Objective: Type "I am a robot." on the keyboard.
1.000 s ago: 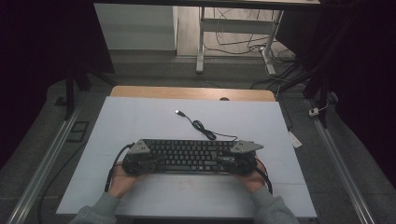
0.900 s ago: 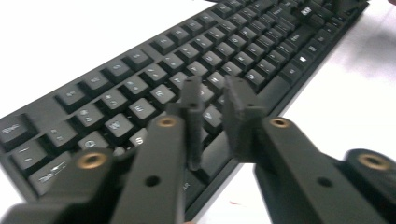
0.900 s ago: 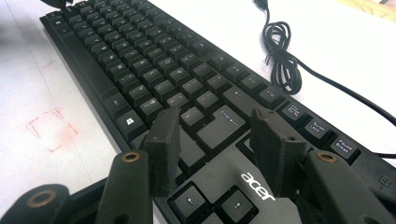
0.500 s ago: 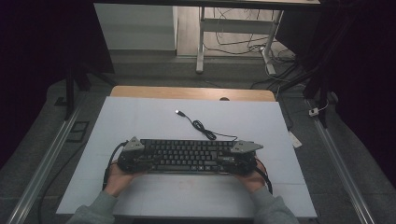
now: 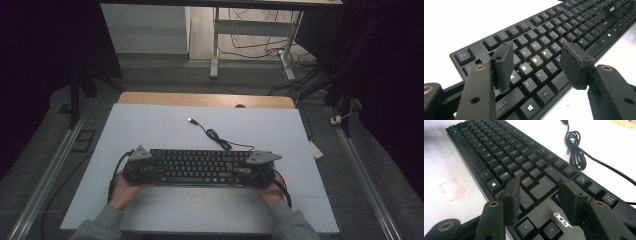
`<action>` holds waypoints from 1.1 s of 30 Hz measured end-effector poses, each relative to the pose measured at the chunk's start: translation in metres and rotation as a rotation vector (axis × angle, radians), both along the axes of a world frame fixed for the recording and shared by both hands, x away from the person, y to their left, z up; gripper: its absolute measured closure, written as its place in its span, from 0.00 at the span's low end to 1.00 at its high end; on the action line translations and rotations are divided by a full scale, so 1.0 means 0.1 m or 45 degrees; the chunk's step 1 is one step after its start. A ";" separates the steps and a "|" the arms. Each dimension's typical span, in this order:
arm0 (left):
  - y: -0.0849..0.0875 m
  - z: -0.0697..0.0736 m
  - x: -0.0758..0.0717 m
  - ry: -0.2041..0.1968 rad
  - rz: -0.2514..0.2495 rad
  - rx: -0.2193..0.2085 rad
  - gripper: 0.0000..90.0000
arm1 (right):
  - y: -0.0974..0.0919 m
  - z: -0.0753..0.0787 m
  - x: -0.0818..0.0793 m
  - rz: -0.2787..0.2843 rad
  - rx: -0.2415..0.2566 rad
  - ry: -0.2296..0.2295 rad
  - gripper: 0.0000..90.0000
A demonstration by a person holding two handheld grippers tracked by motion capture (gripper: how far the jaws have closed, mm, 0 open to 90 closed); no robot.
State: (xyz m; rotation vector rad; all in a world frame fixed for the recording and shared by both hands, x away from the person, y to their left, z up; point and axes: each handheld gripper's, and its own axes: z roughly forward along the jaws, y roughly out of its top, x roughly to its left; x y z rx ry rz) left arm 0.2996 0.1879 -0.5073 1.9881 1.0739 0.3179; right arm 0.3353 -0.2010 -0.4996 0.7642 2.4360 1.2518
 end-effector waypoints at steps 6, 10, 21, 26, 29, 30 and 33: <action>0.04 0.01 0.01 0.004 0.016 -0.008 0.48 | 0.00 0.00 0.00 0.000 0.001 -0.001 0.58; 0.06 0.01 0.01 0.005 0.021 -0.009 0.49 | 0.00 0.00 0.00 0.001 -0.001 0.000 0.58; 0.08 0.02 0.01 0.000 0.033 -0.011 0.49 | 0.00 0.00 0.00 0.003 -0.005 0.002 0.58; 0.12 0.04 0.02 -0.008 0.039 -0.014 0.51 | 0.00 0.00 0.00 0.002 -0.004 0.002 0.58; 0.15 0.06 0.02 -0.011 0.048 -0.017 0.51 | 0.00 0.00 0.00 0.001 -0.003 0.002 0.58; 0.16 0.06 0.02 -0.010 0.055 -0.021 0.51 | 0.00 0.00 0.00 0.002 -0.003 0.002 0.58; 0.19 0.07 0.02 -0.009 0.061 -0.017 0.51 | 0.00 -0.01 0.00 0.001 -0.003 0.004 0.58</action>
